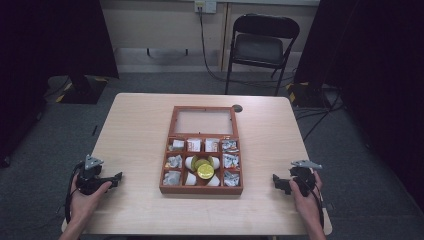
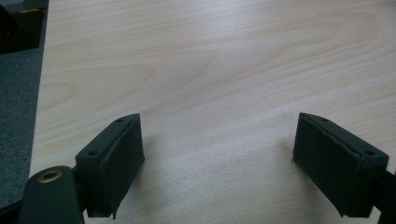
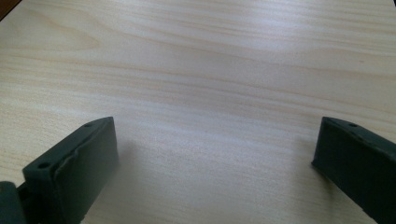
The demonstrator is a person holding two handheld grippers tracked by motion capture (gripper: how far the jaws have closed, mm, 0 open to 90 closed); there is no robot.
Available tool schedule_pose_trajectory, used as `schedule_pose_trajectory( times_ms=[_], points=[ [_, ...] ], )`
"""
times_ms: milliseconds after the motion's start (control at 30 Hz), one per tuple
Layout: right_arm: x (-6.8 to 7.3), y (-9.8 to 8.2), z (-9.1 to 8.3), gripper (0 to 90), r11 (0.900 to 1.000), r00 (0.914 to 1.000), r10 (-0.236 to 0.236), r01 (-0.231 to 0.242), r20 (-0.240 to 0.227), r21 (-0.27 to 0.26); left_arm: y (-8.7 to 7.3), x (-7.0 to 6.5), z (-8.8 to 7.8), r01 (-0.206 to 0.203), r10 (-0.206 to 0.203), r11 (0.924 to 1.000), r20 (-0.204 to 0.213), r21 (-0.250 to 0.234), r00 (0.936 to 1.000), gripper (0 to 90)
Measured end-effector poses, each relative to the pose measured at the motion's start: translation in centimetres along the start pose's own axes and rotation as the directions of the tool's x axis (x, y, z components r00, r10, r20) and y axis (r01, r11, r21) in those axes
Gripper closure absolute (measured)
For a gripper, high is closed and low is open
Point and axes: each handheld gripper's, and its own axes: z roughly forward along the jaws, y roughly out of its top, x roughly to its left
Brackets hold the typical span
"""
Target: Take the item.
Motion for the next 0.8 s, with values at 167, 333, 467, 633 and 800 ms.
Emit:
schedule_pose_trajectory(
  times_ms=[167,333,467,633,800],
  points=[
    [0.0,0.0,0.0,0.0,1.0,1.0,0.0,0.0,0.0,0.0,0.1,-0.2,-0.2,-0.005,0.006,0.9999,0.021,-0.01,0.9998,19.7],
    [0.0,0.0,0.0,0.0,1.0,1.0,-0.001,0.001,0.0,0.0,0.6,-0.9,-0.6,-0.027,0.029,0.9988,0.05,-0.041,0.9983,20.0],
    [0.0,0.0,0.0,0.0,1.0,1.0,0.0,0.0,0.0,0.0,0.9,-1.5,-0.8,-0.034,0.038,0.9983,0.07,-0.047,0.9968,21.5],
    [0.0,0.0,0.0,0.0,1.0,1.0,-0.001,0.001,0.0,0.0,1.5,-2.9,-1.1,-0.055,0.062,0.9967,0.129,-0.059,0.9897,21.6],
    [0.0,0.0,0.0,0.0,1.0,1.0,0.0,0.0,0.0,0.0,2.0,-3.8,-1.3,-0.072,0.083,0.9936,0.128,-0.087,0.9883,23.2]
  ],
)
